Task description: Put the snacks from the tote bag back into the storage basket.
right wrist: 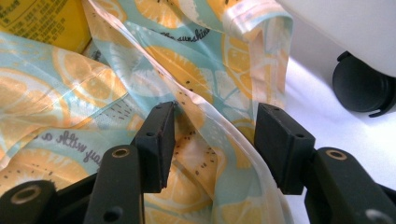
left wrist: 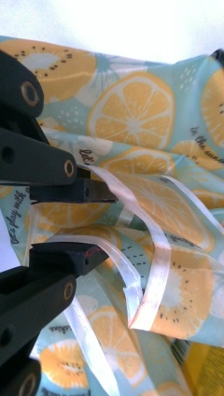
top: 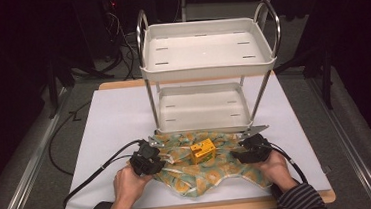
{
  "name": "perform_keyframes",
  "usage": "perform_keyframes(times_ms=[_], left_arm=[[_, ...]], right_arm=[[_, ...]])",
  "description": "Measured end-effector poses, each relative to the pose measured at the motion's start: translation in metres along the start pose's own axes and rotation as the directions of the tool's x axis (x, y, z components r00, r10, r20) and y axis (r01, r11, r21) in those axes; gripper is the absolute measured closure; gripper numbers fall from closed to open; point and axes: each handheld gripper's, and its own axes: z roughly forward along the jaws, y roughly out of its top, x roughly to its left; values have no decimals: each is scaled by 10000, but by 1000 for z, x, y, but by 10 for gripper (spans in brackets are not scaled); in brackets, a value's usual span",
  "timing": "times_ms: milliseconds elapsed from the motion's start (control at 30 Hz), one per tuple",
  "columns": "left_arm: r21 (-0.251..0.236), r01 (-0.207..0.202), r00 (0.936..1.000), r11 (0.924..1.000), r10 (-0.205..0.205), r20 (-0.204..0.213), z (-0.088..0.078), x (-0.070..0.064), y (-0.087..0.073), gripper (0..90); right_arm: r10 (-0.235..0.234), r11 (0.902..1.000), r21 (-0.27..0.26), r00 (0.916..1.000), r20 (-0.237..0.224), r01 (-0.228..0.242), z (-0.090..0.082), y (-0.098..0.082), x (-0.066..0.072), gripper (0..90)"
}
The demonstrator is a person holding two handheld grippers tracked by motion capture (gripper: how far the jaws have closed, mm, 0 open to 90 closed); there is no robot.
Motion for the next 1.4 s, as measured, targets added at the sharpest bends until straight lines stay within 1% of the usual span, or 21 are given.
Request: perform_keyframes(times_ms=[133, 267, 300, 400, 533, 567, 667, 733, 767, 833, 900, 1000, 1067, 1100, 1200, 1300, 1367, 1400], left_arm=[[72, 7, 10000, 10000, -7, 44, -2, -1, 0, 715], [-137, 357, 9980, 9993, -349, 528, -10, -5, 5, 680], [-108, 332, 9975, 9994, -324, 630, -12, -6, 6, 658], [-323, 241, 9974, 9992, -218, 689, -16, -9, 11, 622], [-576, 337, 9963, 9978, -290, 810, -20, -12, 15, 590], [-635, 433, 9952, 9970, -374, 905, -22, -13, 16, 582], [-829, 531, 9928, 9951, -437, 1112, -27, -16, 21, 575], [-1143, 389, 9919, 9927, -245, 1247, -31, -21, 25, 579], [-1139, 327, 9914, 9930, -178, 1296, -32, -24, 28, 580], [-1273, 36, 9906, 9919, 138, 1359, -34, -32, 33, 577], [-1368, -96, 9881, 9905, 305, 1508, -36, -39, 37, 576], [-1497, 55, 9845, 9887, 209, 1740, -41, -44, 43, 566], [-1582, 71, 9847, 9874, 206, 1728, -43, -44, 46, 556], [-1623, 141, 9842, 9866, 150, 1765, -44, -44, 47, 549], [-1674, 137, 9829, 9858, 174, 1831, -44, -46, 52, 525], [-1720, 111, 9784, 9850, 248, 2050, -43, -54, 55, 502], [-1678, 188, 9723, 9856, 210, 2329, -42, -58, 56, 489], [-1650, 91, 9720, 9863, 300, 2330, -40, -60, 56, 483]], right_arm=[[-85, 9999, 101, 10000, 13, 85, 0, 1, 0, 482], [-20, 9999, 113, 10000, 79, 19, 0, 1, 1, 482], [-29, 9999, 110, 9999, 96, 28, 0, 1, 1, 482], [-65, 9999, 110, 9999, 104, 64, 0, 1, 1, 482], [-61, 9999, 112, 10000, 31, 60, 0, 2, 0, 480], [-51, 9999, 130, 10000, 36, 50, 0, 2, 0, 480], [-9, 9997, 234, 10000, 85, 7, 0, 3, 1, 481], [-2, 9997, 239, 9999, 115, 0, 0, 3, 1, 483], [-18, 9997, 236, 9999, 117, 15, 0, 3, 1, 484], [-16, 9997, 245, 9999, 99, 13, 0, 3, 1, 483], [-1, 9997, 247, 10000, 59, -1, 0, 3, 1, 483], [-9, 9997, 250, 10000, 99, 6, 0, 3, 1, 483], [73, 9996, 270, 9999, 111, -76, 1, 4, 2, 484], [60, 9995, 311, 9999, 116, -64, 1, 4, 1, 484], [54, 9993, 366, 9999, 122, -58, 0, 5, 1, 484], [69, 9993, 377, 9999, 125, -73, 1, 5, 2, 484], [120, 9993, 356, 9999, 114, -124, 1, 5, 2, 484], [131, 9993, 353, 9999, 113, -135, 1, 5, 2, 484]])
